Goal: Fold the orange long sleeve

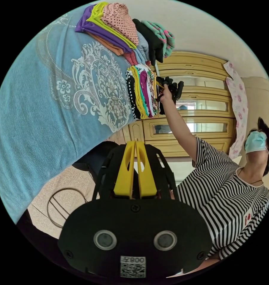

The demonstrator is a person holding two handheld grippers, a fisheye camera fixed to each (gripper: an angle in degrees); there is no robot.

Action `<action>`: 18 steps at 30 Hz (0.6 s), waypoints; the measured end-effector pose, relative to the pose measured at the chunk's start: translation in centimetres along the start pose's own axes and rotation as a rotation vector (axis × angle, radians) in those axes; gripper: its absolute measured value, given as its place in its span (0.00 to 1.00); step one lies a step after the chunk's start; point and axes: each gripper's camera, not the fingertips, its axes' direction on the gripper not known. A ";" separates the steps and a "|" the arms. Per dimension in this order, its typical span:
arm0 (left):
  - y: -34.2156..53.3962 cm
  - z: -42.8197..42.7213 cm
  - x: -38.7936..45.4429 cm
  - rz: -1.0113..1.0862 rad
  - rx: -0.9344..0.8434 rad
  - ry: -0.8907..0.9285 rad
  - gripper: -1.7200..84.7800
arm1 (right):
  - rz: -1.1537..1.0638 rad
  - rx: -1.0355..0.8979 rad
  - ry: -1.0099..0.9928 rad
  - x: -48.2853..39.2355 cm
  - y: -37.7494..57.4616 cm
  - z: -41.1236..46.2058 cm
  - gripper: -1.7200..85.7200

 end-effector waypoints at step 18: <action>0.2 0.9 12.8 0.112 -0.014 0.033 0.03 | 0.055 0.317 -0.440 9.9 18.2 -23.7 0.02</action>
